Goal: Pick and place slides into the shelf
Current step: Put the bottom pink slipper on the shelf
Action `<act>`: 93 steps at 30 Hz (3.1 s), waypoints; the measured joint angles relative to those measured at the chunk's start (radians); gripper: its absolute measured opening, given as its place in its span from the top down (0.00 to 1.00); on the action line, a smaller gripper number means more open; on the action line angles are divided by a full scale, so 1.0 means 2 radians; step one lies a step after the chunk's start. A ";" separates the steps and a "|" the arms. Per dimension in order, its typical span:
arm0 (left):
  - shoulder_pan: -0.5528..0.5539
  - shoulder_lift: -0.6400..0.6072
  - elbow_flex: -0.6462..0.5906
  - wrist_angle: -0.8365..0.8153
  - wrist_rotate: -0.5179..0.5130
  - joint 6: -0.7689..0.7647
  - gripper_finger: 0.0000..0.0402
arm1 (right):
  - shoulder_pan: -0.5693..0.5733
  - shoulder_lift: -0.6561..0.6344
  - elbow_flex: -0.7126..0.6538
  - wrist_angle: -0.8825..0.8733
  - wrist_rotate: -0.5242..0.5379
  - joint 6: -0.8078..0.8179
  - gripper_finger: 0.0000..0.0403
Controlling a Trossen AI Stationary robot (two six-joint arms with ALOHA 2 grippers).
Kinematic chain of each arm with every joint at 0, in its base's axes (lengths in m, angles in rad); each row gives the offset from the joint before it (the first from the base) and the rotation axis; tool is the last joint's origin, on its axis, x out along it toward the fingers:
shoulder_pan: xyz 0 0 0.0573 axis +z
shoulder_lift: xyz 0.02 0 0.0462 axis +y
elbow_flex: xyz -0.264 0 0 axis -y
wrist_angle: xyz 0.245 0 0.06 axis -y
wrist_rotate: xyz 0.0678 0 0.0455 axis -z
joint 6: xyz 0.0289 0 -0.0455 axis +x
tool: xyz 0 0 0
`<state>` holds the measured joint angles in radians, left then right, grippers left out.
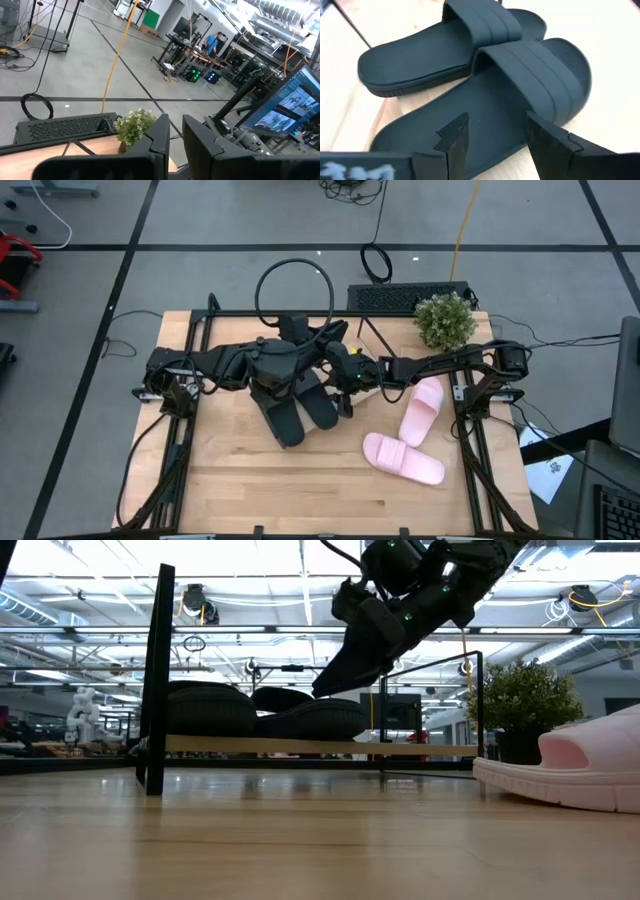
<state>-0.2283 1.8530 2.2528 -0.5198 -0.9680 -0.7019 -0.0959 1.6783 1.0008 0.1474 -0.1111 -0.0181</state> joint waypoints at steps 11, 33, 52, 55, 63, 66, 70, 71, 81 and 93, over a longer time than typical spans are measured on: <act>0.000 0.000 0.000 0.000 0.000 -0.008 0.88 | 0.014 0.000 0.000 0.003 0.001 0.000 0.56; 0.000 0.000 0.000 -0.003 0.000 -0.011 0.88 | 0.062 -0.219 0.000 -0.144 0.001 -0.110 0.56; -0.001 0.000 0.000 -0.004 0.030 -0.059 0.88 | 0.266 -0.335 0.000 -0.458 0.001 -0.141 0.56; -0.002 0.005 0.000 0.001 0.037 -0.072 0.88 | 0.306 -0.335 0.000 -0.483 0.002 -0.138 0.56; -0.011 0.028 -0.001 0.009 0.040 -0.079 0.88 | 0.372 -0.334 -0.058 -0.452 0.010 -0.100 0.56; -0.016 0.033 -0.001 0.015 0.041 -0.083 0.88 | 0.390 -0.334 -0.101 -0.428 0.041 -0.098 0.56; -0.024 0.042 0.000 0.033 0.032 -0.080 0.88 | 0.404 -0.334 -0.147 -0.380 0.099 -0.102 0.56; -0.025 0.043 0.000 0.037 0.032 -0.078 0.88 | 0.405 -0.334 -0.157 -0.366 0.108 -0.102 0.56; -0.025 0.046 0.000 0.042 0.027 -0.083 0.88 | 0.406 -0.334 -0.217 -0.278 0.175 -0.101 0.56; -0.022 0.046 0.000 0.042 0.025 -0.072 0.88 | 0.406 -0.333 -0.251 -0.226 0.226 -0.089 0.75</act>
<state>-0.2726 1.9457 2.2524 -0.4358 -0.9176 -0.8455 0.7155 1.0122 0.4992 -0.3046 0.3405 -0.1951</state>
